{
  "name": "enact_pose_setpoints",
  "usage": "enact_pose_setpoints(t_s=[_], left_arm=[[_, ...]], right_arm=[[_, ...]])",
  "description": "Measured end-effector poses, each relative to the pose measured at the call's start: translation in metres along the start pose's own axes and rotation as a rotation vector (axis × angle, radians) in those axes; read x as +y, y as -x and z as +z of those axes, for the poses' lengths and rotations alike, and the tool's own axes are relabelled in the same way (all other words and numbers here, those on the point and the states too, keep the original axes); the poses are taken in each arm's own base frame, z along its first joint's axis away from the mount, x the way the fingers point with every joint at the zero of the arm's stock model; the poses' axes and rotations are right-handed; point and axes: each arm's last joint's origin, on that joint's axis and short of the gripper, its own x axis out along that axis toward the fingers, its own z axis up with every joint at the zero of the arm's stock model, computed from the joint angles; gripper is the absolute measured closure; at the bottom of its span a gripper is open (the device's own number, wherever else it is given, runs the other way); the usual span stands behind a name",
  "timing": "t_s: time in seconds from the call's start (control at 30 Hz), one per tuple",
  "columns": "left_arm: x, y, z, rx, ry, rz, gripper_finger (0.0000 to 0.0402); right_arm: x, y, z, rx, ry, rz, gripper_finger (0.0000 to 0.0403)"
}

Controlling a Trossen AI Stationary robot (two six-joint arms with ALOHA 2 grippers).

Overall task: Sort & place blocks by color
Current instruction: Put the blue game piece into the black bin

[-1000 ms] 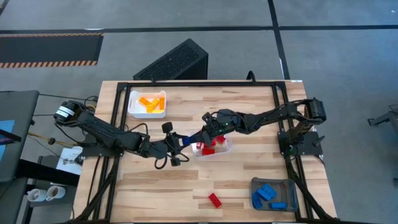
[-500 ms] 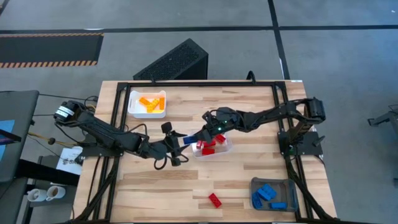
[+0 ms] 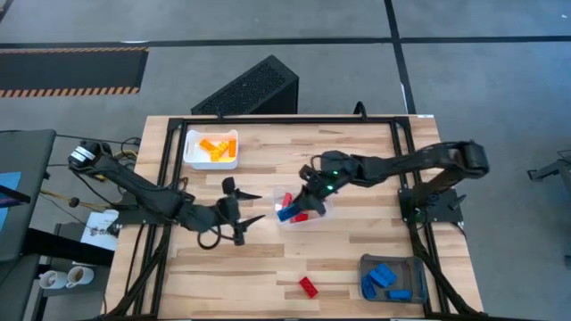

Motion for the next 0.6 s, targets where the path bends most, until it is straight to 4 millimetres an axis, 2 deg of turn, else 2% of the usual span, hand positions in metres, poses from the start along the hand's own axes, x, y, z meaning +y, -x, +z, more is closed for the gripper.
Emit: enact_pose_setpoints(t_s=[0.17,0.37,0.6], left_arm=[[0.007,0.011,-0.014,-0.166,0.074,-0.1,0.0168],[0.019,0.021,-0.03,-0.4,0.183,-0.237,0.0168],[0.023,0.022,-0.034,-0.441,0.227,-0.293,0.0168]], right_arm=[[0.037,0.028,-0.015,0.038,0.073,-0.116,0.0305],[0.075,0.067,-0.052,0.202,0.074,-0.249,0.0305],[0.105,0.104,-0.102,0.414,-0.144,-0.373,0.0305]])
